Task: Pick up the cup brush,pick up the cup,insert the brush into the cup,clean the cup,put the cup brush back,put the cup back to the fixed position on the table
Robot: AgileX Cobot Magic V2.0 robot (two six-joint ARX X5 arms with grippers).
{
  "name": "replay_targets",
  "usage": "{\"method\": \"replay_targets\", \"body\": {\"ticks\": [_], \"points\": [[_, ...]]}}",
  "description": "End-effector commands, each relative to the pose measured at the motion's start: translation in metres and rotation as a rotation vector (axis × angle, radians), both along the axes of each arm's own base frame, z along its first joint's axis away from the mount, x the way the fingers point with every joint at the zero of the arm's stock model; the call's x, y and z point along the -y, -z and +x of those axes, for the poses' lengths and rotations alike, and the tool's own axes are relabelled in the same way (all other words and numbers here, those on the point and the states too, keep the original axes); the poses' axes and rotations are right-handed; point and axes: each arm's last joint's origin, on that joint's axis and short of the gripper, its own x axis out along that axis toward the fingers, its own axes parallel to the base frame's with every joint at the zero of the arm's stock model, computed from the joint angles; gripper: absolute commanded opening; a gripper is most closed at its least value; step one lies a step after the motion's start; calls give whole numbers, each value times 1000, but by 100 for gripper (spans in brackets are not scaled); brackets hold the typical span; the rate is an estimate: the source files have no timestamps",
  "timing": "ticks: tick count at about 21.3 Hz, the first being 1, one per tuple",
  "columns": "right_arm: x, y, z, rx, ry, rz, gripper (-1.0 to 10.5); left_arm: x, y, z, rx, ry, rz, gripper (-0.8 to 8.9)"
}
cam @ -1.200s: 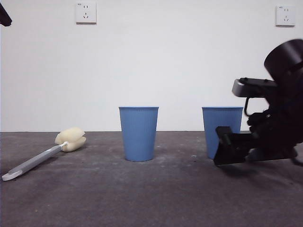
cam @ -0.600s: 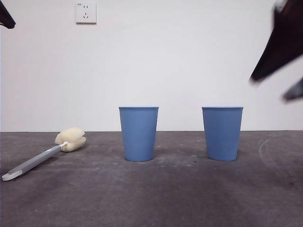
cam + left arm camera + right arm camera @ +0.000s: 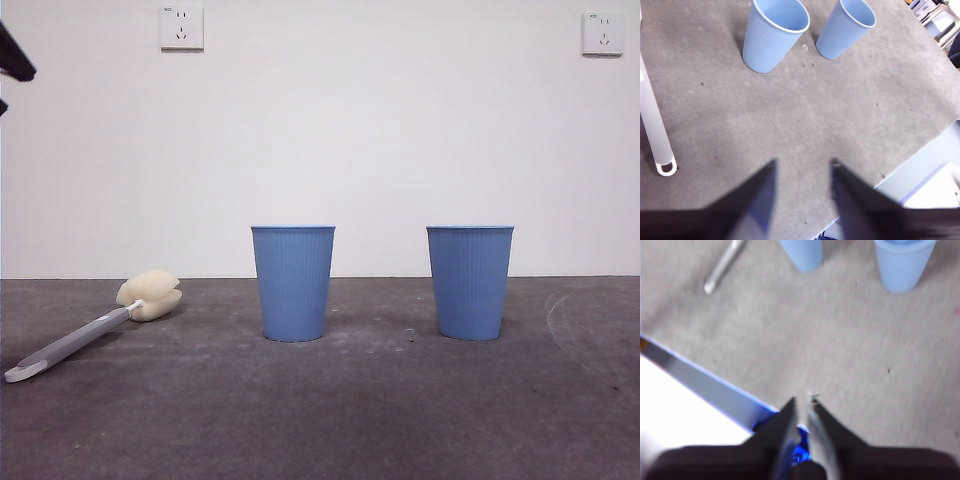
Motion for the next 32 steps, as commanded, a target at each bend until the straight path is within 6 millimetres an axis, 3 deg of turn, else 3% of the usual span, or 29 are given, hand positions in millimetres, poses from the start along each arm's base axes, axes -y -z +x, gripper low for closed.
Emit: {"method": "replay_targets", "body": {"ticks": [1, 10, 17, 22, 26, 32], "points": [[0, 1, -1, -6, -17, -13, -13, 0, 1, 0, 19, 18, 6, -9], [0, 2, 0, -22, -10, -12, 1, 0, 0, 1, 19, 18, 7, -8], [-2, 4, 4, -42, -10, -19, 1, 0, -27, 0, 105, 21, -5, -3], [-3, 5, 8, -57, -9, -25, 1, -1, -50, 8, 449, 16, 177, -3], [-3, 7, 12, -59, 16, -60, 1, -17, -68, 7, 722, -176, 399, -3], [-3, 8, 15, -58, 51, -105, 1, -37, -72, -10, 876, -344, 518, -3]]}}
